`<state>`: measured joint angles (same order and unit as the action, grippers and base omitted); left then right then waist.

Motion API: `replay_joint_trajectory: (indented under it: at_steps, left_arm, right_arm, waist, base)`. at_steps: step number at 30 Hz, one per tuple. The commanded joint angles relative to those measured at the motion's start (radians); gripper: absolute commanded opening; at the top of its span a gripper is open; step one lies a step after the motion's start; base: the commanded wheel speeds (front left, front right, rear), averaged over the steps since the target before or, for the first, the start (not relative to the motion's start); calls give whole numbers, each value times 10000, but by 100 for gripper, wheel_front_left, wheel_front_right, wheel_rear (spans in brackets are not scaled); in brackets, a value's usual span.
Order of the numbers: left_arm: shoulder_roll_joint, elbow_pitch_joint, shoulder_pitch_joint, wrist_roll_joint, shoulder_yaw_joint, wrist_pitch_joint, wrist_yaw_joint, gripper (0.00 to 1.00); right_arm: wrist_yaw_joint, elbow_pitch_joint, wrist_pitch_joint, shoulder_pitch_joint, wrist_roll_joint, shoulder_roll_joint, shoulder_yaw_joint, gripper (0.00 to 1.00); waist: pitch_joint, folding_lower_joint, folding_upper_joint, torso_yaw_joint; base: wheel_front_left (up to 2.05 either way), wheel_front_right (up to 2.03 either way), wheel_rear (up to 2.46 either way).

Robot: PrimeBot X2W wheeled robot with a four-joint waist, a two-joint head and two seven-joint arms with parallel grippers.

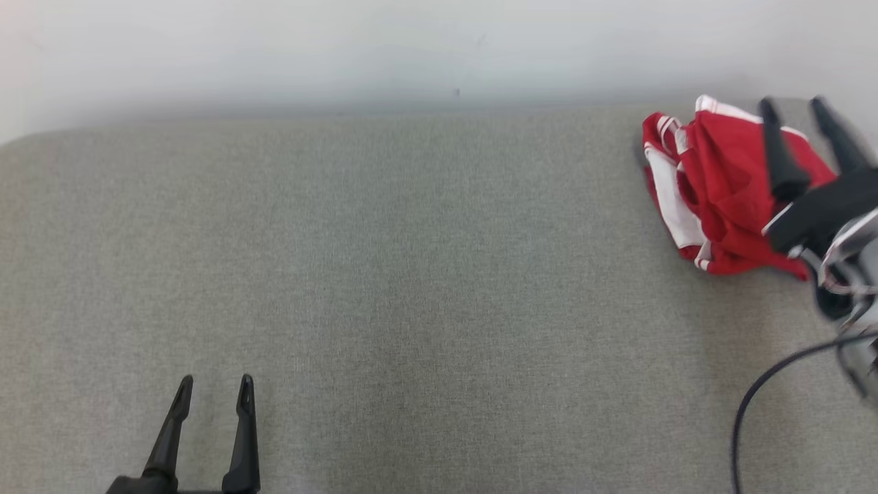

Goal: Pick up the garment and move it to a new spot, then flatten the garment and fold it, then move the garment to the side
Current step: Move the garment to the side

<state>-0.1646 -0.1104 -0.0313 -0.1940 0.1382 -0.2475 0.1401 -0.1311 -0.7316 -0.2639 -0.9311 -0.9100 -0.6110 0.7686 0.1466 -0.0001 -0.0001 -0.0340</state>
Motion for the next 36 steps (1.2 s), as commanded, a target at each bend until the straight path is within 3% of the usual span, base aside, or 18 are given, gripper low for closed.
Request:
replay_joint_trajectory:
  at_steps: [1,6,19,27,36]
  left_arm:
    - [-5,38,244,-65,-65,-68,44,100]
    - [-5,110,443,-146,-95,-88,77,100]
    - [60,281,780,-293,27,-127,65,100]
    - [97,272,1124,-438,-106,-158,72,100]
    - [0,420,1441,-430,-113,-173,113,100]
  right_arm:
    - [9,340,-6,586,392,231,-447,100]
    - [9,1540,-7,2403,1838,1075,-2278,100]
    - [9,4817,-10,6812,5609,3352,-5525,100]
    - [9,6301,177,8764,6872,4430,-6293,100]
    - [9,6750,609,9589,7717,5080,-6381,100]
  waist:
    - [-345,1,1,-65]
    - [-697,1,1,-55]
    - [-1220,1,1,345]
    - [-1566,1,1,448]
    - [-1828,1,1,285]
  base:
    - [0,0,0]
    - [0,0,0]
    - [0,0,0]
    - [0,0,0]
    - [0,0,0]
